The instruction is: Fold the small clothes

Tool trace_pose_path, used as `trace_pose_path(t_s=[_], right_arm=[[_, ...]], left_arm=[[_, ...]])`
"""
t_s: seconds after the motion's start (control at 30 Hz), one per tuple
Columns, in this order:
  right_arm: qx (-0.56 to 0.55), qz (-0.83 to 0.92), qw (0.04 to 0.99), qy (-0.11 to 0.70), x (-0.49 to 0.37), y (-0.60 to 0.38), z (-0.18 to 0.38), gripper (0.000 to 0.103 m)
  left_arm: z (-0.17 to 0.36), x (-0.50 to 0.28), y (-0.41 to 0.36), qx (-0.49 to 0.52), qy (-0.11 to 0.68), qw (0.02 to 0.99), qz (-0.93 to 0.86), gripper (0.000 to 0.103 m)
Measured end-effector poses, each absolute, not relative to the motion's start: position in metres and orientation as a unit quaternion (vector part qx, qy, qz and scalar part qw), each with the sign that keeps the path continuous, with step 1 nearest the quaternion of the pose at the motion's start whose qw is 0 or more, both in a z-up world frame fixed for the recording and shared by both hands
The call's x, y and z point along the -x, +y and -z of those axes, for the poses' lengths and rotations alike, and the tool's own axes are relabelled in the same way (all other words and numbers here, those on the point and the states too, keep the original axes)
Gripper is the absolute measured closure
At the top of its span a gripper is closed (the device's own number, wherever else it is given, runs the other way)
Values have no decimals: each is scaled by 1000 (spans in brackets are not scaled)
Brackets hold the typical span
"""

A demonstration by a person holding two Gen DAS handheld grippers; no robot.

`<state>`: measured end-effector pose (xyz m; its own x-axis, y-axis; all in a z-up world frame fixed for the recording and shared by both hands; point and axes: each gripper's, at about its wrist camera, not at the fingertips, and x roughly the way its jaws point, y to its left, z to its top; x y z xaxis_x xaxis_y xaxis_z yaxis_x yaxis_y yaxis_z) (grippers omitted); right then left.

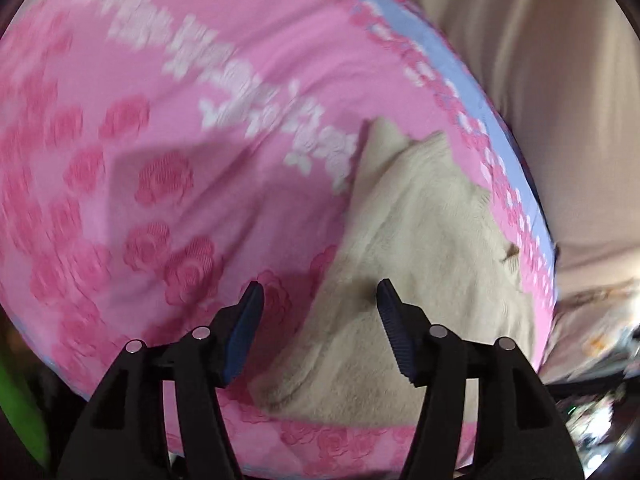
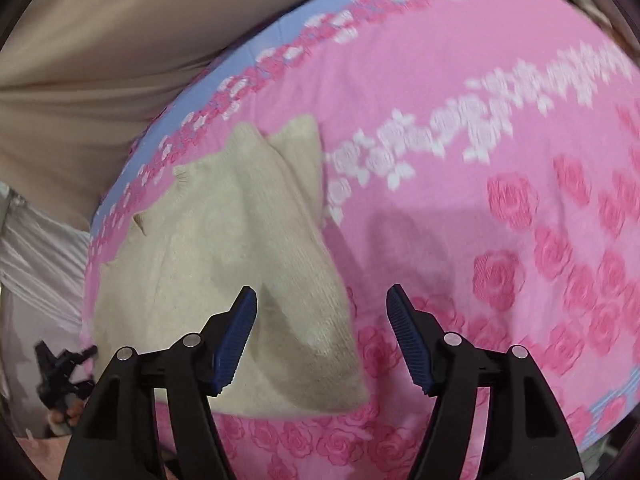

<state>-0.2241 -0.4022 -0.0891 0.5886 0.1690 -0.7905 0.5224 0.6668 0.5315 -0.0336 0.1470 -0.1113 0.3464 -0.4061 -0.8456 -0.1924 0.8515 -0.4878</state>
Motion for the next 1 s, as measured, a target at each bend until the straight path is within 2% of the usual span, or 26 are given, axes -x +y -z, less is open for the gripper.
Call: trace_pose_path(t_s=[0.07, 0.17, 0.2, 0.3, 0.37, 0.4, 0.47, 0.5, 0.53, 0.57, 0.6, 0.7, 0.87, 1.0], right_arm=[[-404, 109, 804, 423, 212, -406, 85, 36], [-389, 106, 817, 412, 178, -413, 77, 27], [-384, 102, 818, 416, 166, -416, 78, 27], [-376, 111, 811, 435, 128, -425, 84, 27], [-412, 120, 795, 428, 109, -433, 91, 27], [-431, 121, 788, 423, 102, -436, 96, 26], [-432, 129, 782, 430, 91, -435, 102, 25], [-414, 126, 790, 435, 88, -430, 100, 36], [-406, 112, 787, 451, 84, -425, 102, 51], [-405, 101, 785, 459, 83, -420, 103, 74], [-394, 102, 796, 447, 86, -416, 97, 78], [-385, 104, 821, 408, 97, -415, 71, 82], [-356, 107, 858, 354, 89, -420, 21, 84], [-367, 138, 855, 340, 79, -431, 25, 84]], left_arm=[[110, 25, 144, 288, 556, 776, 72, 46], [102, -3, 128, 278, 541, 790, 80, 39], [102, -14, 121, 269, 541, 793, 81, 36], [109, -49, 104, 256, 553, 789, 79, 36], [120, -67, 100, 252, 565, 784, 58, 35], [119, -72, 97, 254, 556, 790, 55, 31], [119, -78, 90, 242, 558, 791, 60, 37], [117, -81, 84, 226, 557, 796, 68, 62], [118, -84, 81, 223, 564, 790, 92, 75], [117, -85, 78, 220, 568, 786, 102, 84], [114, -84, 77, 217, 564, 790, 104, 88], [97, -82, 75, 207, 545, 803, 121, 90], [57, -100, 67, 218, 506, 821, 151, 91], [48, -121, 57, 213, 488, 833, 150, 91]])
